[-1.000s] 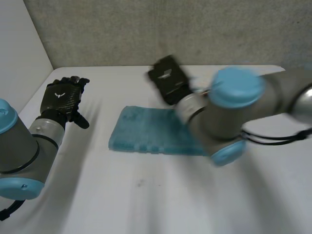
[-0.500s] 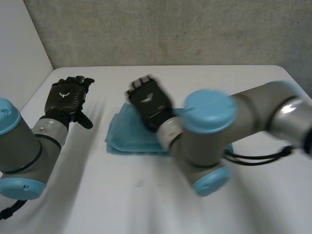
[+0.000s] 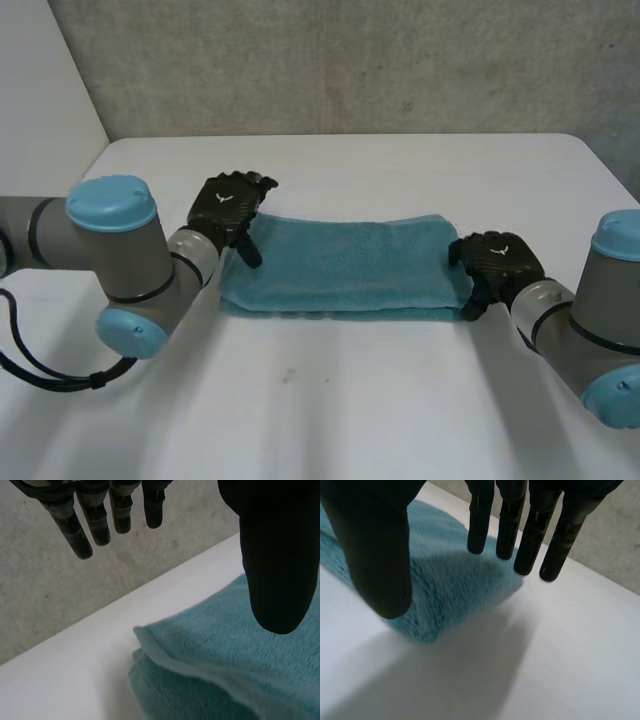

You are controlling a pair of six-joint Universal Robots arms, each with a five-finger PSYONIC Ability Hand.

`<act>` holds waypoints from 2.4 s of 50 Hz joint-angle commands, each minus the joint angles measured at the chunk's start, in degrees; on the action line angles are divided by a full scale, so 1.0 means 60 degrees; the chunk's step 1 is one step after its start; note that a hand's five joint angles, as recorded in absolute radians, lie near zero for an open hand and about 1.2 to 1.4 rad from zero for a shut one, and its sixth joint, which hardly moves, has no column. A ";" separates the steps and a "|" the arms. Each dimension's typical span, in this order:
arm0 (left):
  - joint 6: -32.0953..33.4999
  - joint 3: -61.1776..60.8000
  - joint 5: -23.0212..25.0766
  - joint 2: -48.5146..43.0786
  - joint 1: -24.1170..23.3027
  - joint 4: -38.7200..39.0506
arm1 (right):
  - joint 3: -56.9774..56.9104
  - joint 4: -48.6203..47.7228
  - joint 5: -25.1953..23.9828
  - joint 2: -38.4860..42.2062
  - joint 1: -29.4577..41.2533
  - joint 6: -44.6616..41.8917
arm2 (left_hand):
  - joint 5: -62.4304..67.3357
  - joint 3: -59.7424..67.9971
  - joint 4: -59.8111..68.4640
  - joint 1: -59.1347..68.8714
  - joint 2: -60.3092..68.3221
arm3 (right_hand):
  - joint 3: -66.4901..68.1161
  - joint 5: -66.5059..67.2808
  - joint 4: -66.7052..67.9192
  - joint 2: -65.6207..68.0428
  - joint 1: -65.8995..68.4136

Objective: Fold the laundry

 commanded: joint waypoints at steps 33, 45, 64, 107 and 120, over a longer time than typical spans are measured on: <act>0.0014 -0.2835 -0.0526 0.2489 0.0149 0.0498 | -0.0729 0.0190 -0.0016 0.0850 -0.0426 0.1053 | 0.0146 0.0189 0.0273 0.0360 0.0282 | 0.3138 0.3305 0.3139 0.3102 0.3820; 0.0014 -0.2938 -0.0540 0.2562 0.0164 0.0513 | -0.1154 -0.0485 0.0028 0.1114 -0.0397 0.0935 | 0.0118 0.0162 0.0245 0.0333 0.0255 | 0.8343 0.8510 0.8344 0.8307 0.9025; -0.0133 -0.3025 -0.0773 0.3411 0.0793 0.0396 | -0.6571 0.0921 -0.0206 0.3044 0.5136 -0.1232 | 0.0061 0.0105 0.0188 0.0276 0.0198 | 0.8343 0.8510 0.8344 0.8307 0.9025; -0.1671 -0.0140 -0.0848 0.0759 -0.0129 -0.3119 | -0.8521 0.4232 -0.0104 0.4221 0.2899 0.2386 | 0.0230 0.0274 0.0357 0.0445 0.0367 | -0.3324 -0.3156 -0.3322 -0.3360 -0.2642; -0.1832 0.1441 -0.0848 0.4553 0.0265 -0.4304 | -0.7132 0.4101 0.1651 -0.0684 0.2007 0.3001 | 0.0202 0.0245 0.0329 0.0416 0.0339 | -0.3324 -0.3156 -0.3322 -0.3360 -0.2642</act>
